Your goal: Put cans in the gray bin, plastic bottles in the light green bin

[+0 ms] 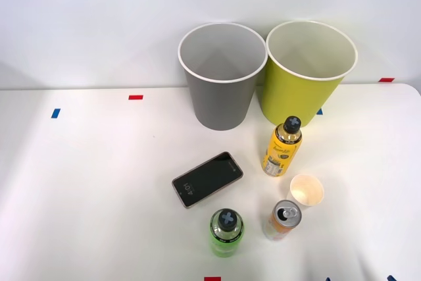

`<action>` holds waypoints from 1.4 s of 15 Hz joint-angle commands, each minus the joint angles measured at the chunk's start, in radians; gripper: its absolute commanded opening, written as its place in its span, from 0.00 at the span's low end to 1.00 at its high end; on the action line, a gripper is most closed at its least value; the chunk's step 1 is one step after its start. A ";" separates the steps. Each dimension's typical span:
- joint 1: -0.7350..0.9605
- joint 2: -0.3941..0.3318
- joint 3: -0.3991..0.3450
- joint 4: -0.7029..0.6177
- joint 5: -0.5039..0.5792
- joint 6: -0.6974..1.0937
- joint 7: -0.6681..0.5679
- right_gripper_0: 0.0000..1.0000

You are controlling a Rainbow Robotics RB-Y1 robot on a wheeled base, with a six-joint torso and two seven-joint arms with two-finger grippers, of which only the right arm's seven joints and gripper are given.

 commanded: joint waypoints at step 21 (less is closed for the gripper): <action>0.000 0.000 0.000 0.000 0.000 0.000 0.000 1.00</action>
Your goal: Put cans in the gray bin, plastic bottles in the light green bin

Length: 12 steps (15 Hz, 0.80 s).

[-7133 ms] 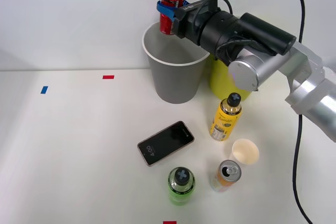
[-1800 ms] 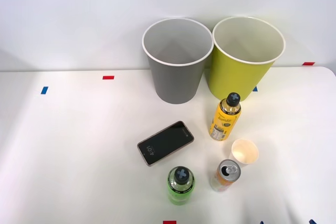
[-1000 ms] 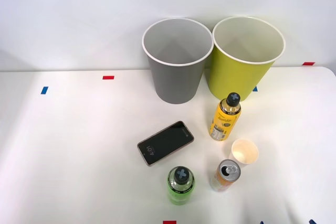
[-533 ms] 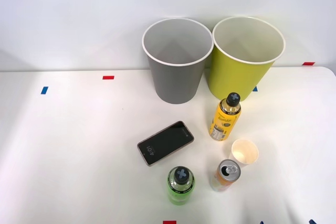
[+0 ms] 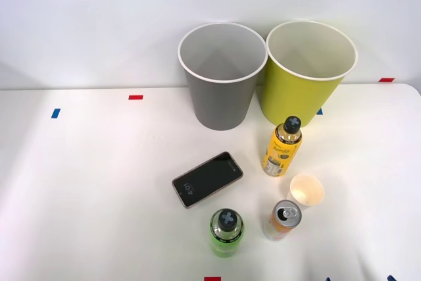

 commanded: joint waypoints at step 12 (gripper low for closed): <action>0.000 0.000 0.000 0.000 0.000 0.000 0.000 1.00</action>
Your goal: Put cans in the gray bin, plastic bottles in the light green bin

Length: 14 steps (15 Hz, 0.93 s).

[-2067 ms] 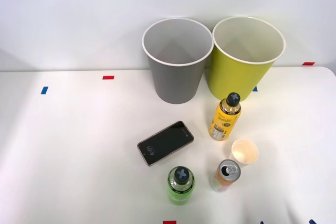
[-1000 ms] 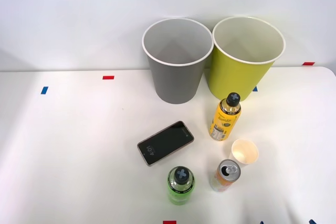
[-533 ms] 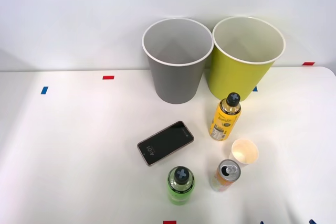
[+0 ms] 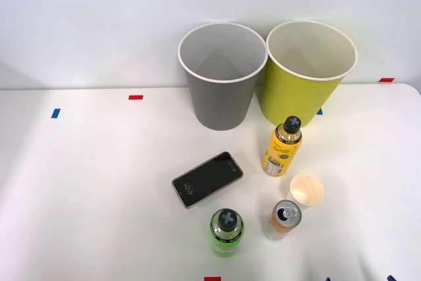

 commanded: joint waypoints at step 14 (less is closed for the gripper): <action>0.000 0.000 0.000 0.000 0.000 0.000 0.000 1.00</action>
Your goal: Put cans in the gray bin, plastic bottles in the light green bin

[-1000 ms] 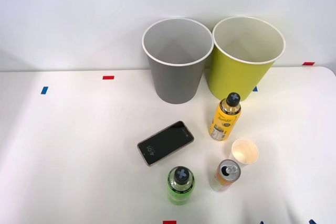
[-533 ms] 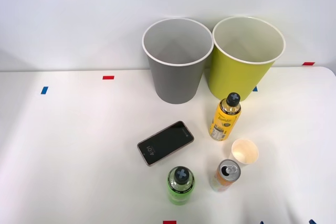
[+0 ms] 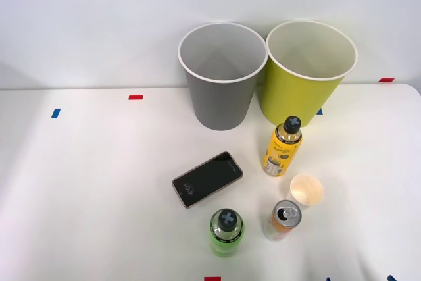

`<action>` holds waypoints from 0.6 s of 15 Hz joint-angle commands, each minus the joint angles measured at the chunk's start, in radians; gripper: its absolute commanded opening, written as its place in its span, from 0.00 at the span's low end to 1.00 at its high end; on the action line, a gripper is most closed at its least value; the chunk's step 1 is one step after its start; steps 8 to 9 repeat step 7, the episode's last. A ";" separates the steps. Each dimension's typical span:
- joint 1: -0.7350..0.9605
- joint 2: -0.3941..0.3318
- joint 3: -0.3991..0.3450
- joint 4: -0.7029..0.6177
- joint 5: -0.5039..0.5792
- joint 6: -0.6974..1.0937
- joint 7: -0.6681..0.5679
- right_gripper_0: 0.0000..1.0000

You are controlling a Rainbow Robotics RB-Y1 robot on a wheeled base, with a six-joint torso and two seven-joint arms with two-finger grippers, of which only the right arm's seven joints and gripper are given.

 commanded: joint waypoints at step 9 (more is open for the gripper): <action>0.000 0.000 0.000 0.000 0.000 0.000 0.000 1.00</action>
